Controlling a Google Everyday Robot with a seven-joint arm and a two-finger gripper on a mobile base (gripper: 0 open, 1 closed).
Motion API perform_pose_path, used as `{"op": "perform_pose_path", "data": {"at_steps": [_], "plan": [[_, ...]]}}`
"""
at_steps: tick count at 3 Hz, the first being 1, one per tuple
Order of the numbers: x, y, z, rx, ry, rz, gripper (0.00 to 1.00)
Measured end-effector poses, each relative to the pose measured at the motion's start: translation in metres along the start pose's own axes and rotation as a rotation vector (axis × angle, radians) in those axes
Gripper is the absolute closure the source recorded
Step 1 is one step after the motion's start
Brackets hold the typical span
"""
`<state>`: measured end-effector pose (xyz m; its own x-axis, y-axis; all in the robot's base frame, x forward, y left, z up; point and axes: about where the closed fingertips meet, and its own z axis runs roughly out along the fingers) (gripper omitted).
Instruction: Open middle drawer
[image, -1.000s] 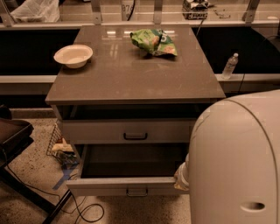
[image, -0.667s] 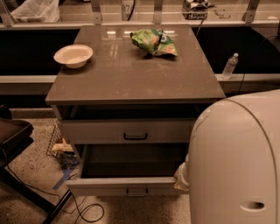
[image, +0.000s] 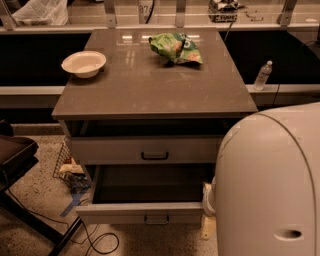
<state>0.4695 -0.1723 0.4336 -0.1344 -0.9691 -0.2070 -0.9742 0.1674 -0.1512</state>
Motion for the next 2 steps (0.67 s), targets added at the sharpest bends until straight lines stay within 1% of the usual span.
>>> {"op": "perform_pose_path", "data": {"at_steps": [1,2], "plan": [[0.000,-0.003,0.000,-0.003,0.003,0.003,0.00],[0.005,0.007,0.014,-0.058,0.008,0.020,0.17]]}}
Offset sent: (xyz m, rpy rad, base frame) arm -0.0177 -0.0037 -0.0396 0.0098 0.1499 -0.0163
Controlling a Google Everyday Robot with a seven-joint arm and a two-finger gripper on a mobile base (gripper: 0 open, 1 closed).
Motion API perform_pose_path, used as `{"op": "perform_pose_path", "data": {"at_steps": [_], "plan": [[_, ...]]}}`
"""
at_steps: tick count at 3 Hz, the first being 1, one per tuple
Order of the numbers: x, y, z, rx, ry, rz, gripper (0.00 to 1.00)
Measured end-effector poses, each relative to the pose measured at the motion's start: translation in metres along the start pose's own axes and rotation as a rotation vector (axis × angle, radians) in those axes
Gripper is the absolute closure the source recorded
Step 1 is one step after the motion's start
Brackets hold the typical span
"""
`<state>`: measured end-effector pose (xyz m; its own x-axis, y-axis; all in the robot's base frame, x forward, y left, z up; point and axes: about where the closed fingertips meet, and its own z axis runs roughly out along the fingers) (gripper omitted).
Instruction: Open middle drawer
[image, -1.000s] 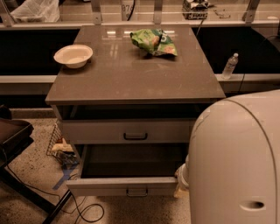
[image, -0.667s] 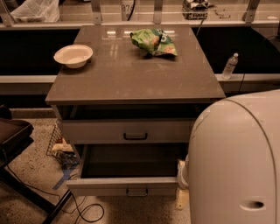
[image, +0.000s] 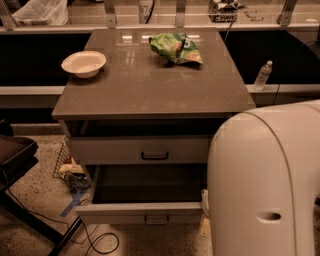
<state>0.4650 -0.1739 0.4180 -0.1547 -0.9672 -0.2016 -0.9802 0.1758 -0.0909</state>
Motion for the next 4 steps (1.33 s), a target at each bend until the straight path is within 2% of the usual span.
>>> {"op": "perform_pose_path", "data": {"at_steps": [1,2,3,4], "plan": [[0.007,0.020,0.007,-0.060,0.041,0.041,0.40],[0.011,0.052,-0.005,-0.102,0.121,0.095,0.64],[0.010,0.053,-0.010,-0.104,0.124,0.096,0.87],[0.010,0.053,-0.012,-0.103,0.124,0.097,1.00]]}}
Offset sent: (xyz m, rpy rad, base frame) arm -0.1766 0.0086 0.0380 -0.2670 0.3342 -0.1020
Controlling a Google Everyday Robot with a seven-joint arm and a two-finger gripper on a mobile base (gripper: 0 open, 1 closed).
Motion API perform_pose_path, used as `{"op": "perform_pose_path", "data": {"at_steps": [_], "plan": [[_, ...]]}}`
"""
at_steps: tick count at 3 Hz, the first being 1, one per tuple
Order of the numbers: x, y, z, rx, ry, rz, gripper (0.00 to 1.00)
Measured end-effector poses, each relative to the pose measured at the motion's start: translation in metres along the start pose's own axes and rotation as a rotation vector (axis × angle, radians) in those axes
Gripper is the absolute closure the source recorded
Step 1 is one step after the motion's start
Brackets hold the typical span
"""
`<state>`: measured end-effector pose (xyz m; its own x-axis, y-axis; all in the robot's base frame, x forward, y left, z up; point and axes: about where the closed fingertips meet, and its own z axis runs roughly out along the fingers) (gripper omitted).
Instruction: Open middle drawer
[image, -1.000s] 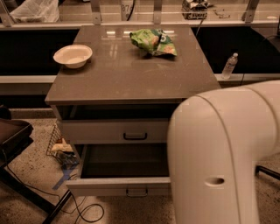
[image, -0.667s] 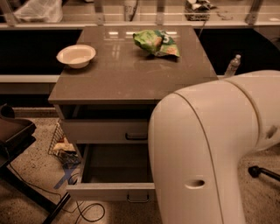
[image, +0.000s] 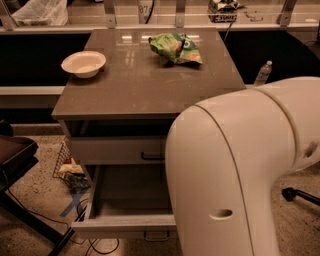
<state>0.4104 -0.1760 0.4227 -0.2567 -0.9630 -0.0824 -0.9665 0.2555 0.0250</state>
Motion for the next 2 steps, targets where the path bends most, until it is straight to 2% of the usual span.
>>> {"op": "perform_pose_path", "data": {"at_steps": [1,2], "plan": [[0.0000,0.0000,0.0000,0.000,0.000,0.000,1.00],[0.0001,0.0007,0.0003,-0.001,0.000,-0.001,0.74]]}}
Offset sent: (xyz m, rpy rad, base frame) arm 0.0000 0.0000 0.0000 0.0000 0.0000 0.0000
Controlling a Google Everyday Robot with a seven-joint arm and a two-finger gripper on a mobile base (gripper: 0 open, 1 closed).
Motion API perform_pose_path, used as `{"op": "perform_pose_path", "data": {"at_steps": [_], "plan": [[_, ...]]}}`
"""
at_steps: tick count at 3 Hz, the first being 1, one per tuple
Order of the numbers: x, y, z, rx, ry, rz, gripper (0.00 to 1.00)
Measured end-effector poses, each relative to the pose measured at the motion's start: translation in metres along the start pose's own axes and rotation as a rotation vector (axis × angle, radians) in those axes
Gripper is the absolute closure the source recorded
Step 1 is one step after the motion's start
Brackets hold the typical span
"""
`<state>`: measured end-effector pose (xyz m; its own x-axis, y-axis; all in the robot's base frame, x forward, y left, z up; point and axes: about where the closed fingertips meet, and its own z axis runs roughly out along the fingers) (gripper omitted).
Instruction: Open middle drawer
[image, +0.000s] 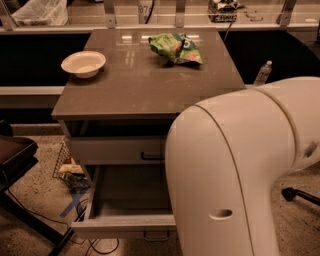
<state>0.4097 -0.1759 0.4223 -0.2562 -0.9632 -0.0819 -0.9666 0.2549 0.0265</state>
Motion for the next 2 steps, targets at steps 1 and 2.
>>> {"op": "perform_pose_path", "data": {"at_steps": [1,2], "plan": [[0.0001,0.0004,0.0002,-0.001,0.000,0.000,0.51],[0.0001,0.0008,0.0004,-0.002,0.001,-0.001,0.28]]}}
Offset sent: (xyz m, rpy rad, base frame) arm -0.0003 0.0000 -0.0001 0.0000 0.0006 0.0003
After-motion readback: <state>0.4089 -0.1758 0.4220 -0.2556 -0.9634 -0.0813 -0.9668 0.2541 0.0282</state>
